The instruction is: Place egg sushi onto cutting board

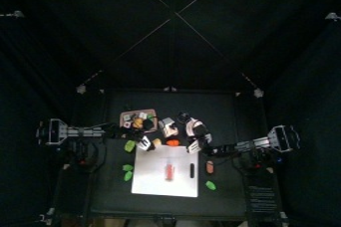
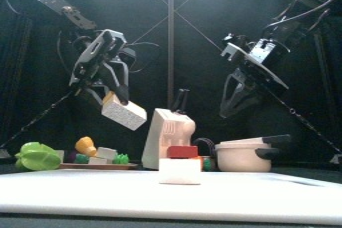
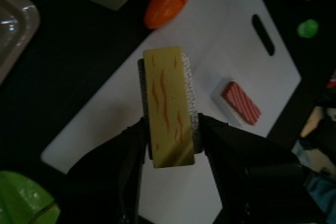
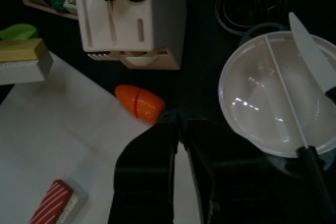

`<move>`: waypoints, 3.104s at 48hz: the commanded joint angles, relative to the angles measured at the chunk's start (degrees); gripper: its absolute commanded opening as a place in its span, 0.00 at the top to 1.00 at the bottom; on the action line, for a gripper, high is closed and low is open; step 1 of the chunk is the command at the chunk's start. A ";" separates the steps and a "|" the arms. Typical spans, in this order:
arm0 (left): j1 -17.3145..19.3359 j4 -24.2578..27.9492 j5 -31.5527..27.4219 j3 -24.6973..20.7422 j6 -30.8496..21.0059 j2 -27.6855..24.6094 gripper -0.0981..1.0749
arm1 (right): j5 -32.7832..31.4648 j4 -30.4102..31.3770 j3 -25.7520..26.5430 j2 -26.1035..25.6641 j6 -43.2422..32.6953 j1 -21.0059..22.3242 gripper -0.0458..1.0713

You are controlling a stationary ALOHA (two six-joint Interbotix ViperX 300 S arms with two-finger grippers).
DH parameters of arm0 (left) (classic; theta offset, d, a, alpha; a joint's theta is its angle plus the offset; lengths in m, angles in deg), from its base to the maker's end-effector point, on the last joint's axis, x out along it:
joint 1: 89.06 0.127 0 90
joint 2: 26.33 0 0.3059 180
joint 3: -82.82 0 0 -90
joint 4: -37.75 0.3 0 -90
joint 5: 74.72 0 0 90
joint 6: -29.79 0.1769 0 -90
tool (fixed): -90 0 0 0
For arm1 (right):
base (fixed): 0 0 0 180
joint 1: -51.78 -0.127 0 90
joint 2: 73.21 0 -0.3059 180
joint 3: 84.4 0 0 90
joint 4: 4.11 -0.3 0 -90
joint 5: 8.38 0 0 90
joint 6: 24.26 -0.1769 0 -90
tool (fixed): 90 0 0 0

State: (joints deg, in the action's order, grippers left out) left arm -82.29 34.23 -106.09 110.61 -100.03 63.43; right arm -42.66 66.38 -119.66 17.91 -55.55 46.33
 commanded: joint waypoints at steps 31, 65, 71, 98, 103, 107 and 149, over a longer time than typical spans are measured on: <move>-20.74 35.16 -10.55 -11.51 -56.16 -13.80 0.42 | -0.09 0.18 0.09 -0.62 0.09 -0.53 0.50; -30.15 29.53 -29.44 -27.07 -68.64 -29.62 0.41 | -0.09 0.44 -0.18 -0.97 0.18 -2.11 0.50; -30.85 30.94 -29.27 -27.16 -71.19 -29.44 0.40 | -0.09 0.18 -0.44 -0.97 0.18 -2.81 0.50; -31.38 29.79 -23.99 -25.31 -71.46 -29.09 0.04 | -1.41 -0.35 0.00 -0.97 0.09 -4.31 0.50; -31.46 30.23 -24.70 -25.31 -71.63 -28.21 0.04 | -1.49 -0.35 0.00 -0.97 0.09 -4.48 0.50; -31.46 31.99 -26.37 -25.31 -71.63 -27.51 0.04 | -1.49 -0.26 0.00 -0.97 0.09 -4.48 0.50; -26.10 51.06 -31.55 -13.97 -71.10 -10.90 0.04 | -1.49 -0.26 0.18 -0.62 0.09 -4.57 0.50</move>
State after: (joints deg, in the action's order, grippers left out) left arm -109.36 83.80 -138.52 96.03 -171.22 49.80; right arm -43.98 65.94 -120.63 18.09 -55.47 41.67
